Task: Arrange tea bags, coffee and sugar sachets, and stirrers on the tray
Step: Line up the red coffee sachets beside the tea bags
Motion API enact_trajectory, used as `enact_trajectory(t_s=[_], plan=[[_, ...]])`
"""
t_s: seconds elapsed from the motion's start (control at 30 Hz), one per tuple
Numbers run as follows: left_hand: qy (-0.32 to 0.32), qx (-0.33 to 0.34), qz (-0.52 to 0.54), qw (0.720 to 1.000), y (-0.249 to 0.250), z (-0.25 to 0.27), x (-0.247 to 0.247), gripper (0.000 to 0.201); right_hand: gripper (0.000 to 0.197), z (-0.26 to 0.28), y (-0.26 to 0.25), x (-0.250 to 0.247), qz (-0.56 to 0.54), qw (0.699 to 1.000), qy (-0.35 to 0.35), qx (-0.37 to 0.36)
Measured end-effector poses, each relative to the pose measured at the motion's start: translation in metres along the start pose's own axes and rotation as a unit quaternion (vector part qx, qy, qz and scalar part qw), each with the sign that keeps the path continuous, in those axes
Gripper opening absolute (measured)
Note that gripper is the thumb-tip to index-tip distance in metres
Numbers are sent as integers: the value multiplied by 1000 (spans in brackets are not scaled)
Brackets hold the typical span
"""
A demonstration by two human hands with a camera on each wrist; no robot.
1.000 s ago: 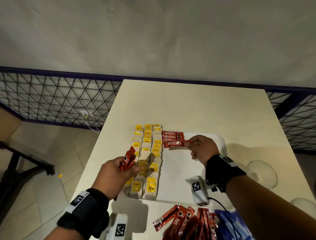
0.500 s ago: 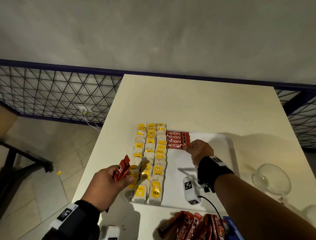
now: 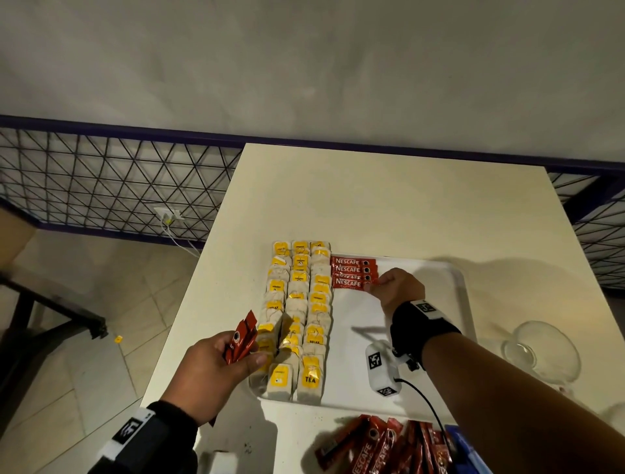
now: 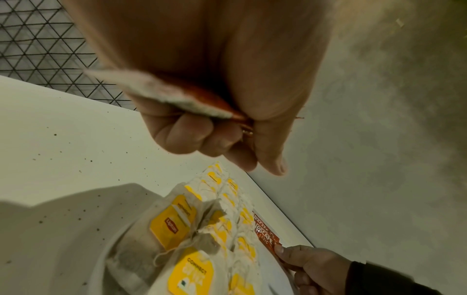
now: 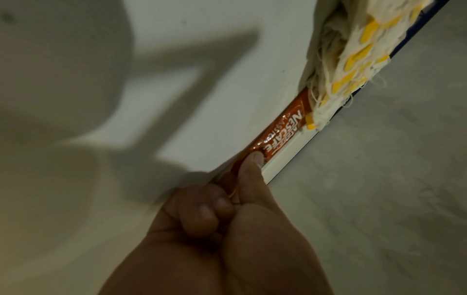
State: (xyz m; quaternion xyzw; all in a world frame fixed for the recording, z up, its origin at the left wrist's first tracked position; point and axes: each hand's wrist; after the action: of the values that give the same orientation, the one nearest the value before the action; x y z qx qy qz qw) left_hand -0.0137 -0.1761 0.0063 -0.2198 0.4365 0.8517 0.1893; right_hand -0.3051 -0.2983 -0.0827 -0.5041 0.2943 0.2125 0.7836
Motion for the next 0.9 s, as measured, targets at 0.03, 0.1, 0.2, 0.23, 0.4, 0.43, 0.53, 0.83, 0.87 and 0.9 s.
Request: enact_trajectory(t_s=[0.03, 0.1, 0.2, 0.23, 0.4, 0.43, 0.53, 0.83, 0.87, 0.9], plan=[[2, -1, 0, 1000, 0, 0, 0, 10, 25, -1, 0, 0, 1, 1000, 0, -3], [2, -1, 2, 1000, -1, 1, 0, 10, 26, -2, 0, 0, 3, 1000, 0, -6], [-1, -2, 14, 1000, -1, 1, 1, 10, 23, -4, 0, -2, 3, 1000, -9, -1], [-1, -4, 15, 1000, -2, 1, 1, 10, 21, -4, 0, -3, 7, 1000, -14, 1], [-5, -1, 13, 1000, -1, 1, 3, 9, 17, -4, 0, -7, 19, 1000, -22, -7], [-5, 1, 9, 1000, 0, 2, 4, 9, 17, -4, 1, -8, 14, 1000, -20, -5], [-9, 8, 1, 1000, 0, 1, 5, 9, 18, -3, 0, -7, 2, 1000, -12, -3], [-156, -44, 209, 964, 0, -2, 12, 25, 30, 23, -25, -12, -27, 994, 34, -103], [-183, -54, 240, 952, 3, -2, 15, 25, 26, 36, -37, -13, -50, 990, -1, -135], [-196, -50, 243, 949, 5, -2, 19, 20, 22, 50, -50, -15, -66, 983, -63, -159]])
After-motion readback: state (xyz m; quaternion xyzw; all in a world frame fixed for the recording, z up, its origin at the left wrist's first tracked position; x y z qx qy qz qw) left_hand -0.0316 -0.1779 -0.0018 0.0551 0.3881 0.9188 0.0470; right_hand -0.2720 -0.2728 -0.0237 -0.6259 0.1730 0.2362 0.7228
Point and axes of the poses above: each hand's wrist, its own z-axis away from the middle knuckle, its own x-axis out of the palm, y = z × x, and after that the axes turned 8 degrees about -x, right-handed
